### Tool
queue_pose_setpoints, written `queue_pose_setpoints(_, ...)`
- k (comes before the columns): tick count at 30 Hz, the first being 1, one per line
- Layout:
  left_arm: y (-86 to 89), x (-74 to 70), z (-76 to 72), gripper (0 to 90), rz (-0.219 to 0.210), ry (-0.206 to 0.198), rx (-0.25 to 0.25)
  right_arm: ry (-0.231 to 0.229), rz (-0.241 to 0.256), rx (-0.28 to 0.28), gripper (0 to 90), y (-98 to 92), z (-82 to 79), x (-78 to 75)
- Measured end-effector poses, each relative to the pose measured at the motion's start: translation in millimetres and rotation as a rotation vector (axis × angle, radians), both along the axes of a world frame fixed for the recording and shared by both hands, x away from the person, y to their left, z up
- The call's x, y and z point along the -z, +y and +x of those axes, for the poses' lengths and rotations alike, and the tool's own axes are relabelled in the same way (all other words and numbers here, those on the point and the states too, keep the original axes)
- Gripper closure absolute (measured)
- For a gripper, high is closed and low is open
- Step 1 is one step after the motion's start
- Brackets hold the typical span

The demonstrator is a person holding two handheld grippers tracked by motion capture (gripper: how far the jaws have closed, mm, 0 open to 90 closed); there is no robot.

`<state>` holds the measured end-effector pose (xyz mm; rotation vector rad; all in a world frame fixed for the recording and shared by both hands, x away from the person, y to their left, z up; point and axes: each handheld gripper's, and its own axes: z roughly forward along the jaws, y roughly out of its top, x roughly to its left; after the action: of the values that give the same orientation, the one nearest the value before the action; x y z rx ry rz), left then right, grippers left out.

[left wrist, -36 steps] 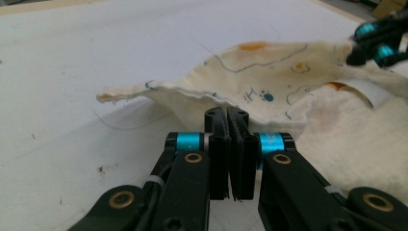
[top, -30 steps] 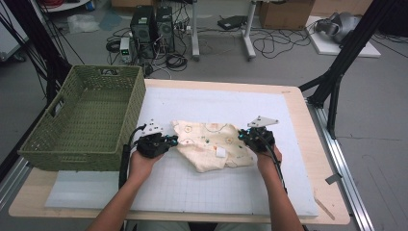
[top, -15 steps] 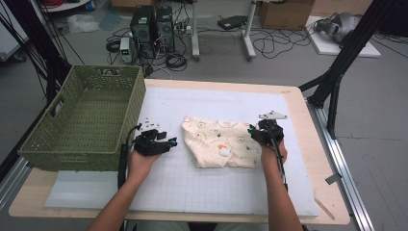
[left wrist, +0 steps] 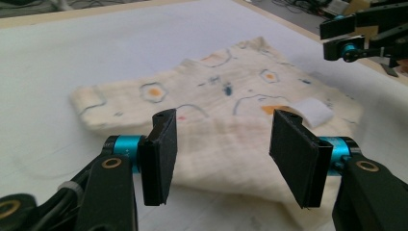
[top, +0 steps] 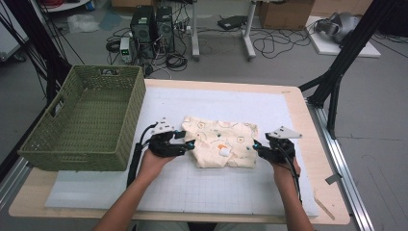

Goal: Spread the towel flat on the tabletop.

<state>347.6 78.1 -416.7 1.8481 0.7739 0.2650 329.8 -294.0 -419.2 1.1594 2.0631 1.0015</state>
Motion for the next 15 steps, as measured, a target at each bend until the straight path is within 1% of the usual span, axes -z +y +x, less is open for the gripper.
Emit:
queue_pose_setpoints(2,-15.4,-0.4,-1.0,43.2,0.01,-0.009,0.027,-0.004,0.003,0.003,45.1,-4.9,-6.7,1.4)
queue_pose_setpoints(5,-36.7,1.3,-2.8,43.2,0.025,0.007,0.064,-0.006,0.007,0.003,45.6,-11.1,-13.1,2.0)
queue_pose_setpoints(8,-54.7,3.3,-6.1,43.5,0.041,0.011,0.107,-0.016,0.038,0.012,45.7,-18.0,-17.1,0.0)
queue_pose_setpoints(11,-73.4,6.9,-9.2,43.6,0.082,0.013,0.15,-0.032,0.059,0.026,45.7,-23.4,-20.4,-3.9)
queue_pose_setpoints(15,-90.6,12.7,-12.3,43.6,0.136,0.017,0.184,-0.039,0.064,0.038,45.7,-28.3,-22.5,-4.7)
